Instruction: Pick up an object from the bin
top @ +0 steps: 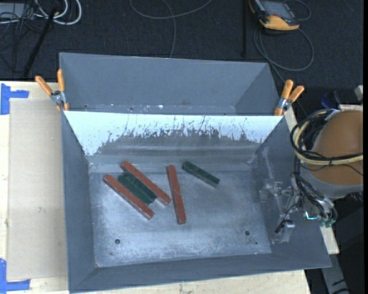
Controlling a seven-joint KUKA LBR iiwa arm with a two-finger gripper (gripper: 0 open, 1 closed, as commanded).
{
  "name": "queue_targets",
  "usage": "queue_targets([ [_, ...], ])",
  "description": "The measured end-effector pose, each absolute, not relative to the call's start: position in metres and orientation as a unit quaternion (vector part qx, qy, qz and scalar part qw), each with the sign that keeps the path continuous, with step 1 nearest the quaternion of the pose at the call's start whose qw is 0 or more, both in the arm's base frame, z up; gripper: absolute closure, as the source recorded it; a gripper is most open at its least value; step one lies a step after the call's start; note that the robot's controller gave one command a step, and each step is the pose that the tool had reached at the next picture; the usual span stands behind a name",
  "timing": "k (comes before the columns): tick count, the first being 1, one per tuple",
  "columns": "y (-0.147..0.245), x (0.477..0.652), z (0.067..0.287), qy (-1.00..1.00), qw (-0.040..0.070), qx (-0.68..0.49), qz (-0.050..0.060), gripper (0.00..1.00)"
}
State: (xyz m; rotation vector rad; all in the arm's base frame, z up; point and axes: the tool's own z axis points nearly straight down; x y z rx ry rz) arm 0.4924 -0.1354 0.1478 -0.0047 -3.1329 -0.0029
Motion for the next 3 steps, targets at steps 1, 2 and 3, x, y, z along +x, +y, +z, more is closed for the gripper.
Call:
queue_targets([
  [1, -0.131, 0.557, 0.124, -0.996, -0.001, 0.090, 0.000, 0.00],
  [2, -0.093, 0.612, 0.113, -1.000, -0.002, -0.019, -0.001, 0.00],
  [3, -0.032, 0.619, 0.067, -0.998, 0.001, -0.067, -0.002, 0.00],
])
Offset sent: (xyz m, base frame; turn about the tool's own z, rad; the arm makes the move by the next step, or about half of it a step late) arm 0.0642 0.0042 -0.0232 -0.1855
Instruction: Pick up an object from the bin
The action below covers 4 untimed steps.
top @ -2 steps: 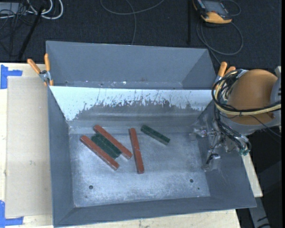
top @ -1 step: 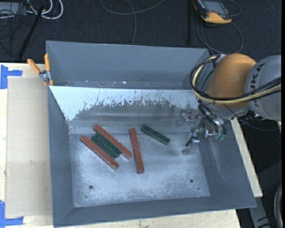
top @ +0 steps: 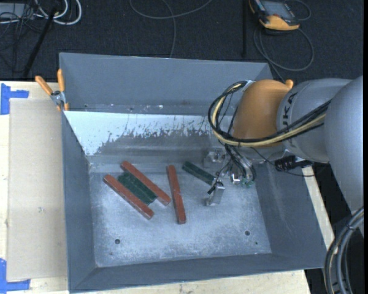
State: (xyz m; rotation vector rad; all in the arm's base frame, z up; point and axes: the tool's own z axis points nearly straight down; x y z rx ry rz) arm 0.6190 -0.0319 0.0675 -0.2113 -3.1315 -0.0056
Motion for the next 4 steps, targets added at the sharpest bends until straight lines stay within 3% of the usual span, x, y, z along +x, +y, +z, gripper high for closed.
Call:
queue_targets([
  [1, -0.035, 0.620, 0.070, -0.998, -0.001, -0.067, 0.000, 1.00],
  [2, -0.019, 0.616, 0.262, -0.999, -0.005, -0.041, 0.000, 1.00],
  [3, -0.018, 0.615, 0.257, -0.999, -0.001, -0.040, 0.000, 0.00],
  [4, 0.024, 0.569, 0.100, -0.998, 0.004, 0.067, -0.001, 0.00],
])
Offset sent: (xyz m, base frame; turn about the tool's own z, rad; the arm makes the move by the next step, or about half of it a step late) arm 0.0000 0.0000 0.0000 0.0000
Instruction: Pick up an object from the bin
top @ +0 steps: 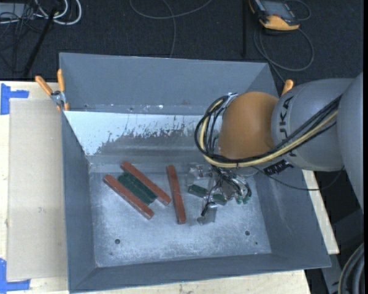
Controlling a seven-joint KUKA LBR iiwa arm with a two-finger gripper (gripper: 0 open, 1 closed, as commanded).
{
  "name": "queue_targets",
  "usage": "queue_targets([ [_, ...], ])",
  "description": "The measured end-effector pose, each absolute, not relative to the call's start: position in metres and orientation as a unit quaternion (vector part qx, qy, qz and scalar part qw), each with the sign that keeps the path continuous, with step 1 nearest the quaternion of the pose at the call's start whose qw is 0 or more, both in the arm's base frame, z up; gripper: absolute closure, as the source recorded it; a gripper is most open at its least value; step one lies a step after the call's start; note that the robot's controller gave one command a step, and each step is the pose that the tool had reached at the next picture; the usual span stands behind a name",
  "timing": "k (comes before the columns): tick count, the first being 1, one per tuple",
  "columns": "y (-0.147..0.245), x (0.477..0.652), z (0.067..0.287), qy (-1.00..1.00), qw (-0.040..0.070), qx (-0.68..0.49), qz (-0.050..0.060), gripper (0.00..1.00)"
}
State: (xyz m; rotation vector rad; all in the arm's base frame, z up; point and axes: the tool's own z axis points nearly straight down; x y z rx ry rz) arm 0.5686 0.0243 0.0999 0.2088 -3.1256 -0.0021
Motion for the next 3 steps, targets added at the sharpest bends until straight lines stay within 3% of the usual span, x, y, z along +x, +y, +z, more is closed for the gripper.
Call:
queue_targets([
  [1, -0.026, 0.590, 0.067, -0.999, 0.000, 0.050, 0.001, 0.00],
  [2, -0.023, 0.590, 0.070, -0.999, 0.000, 0.052, 0.000, 1.00],
  [3, -0.030, 0.584, 0.252, -0.993, -0.005, 0.120, 0.001, 1.00],
])
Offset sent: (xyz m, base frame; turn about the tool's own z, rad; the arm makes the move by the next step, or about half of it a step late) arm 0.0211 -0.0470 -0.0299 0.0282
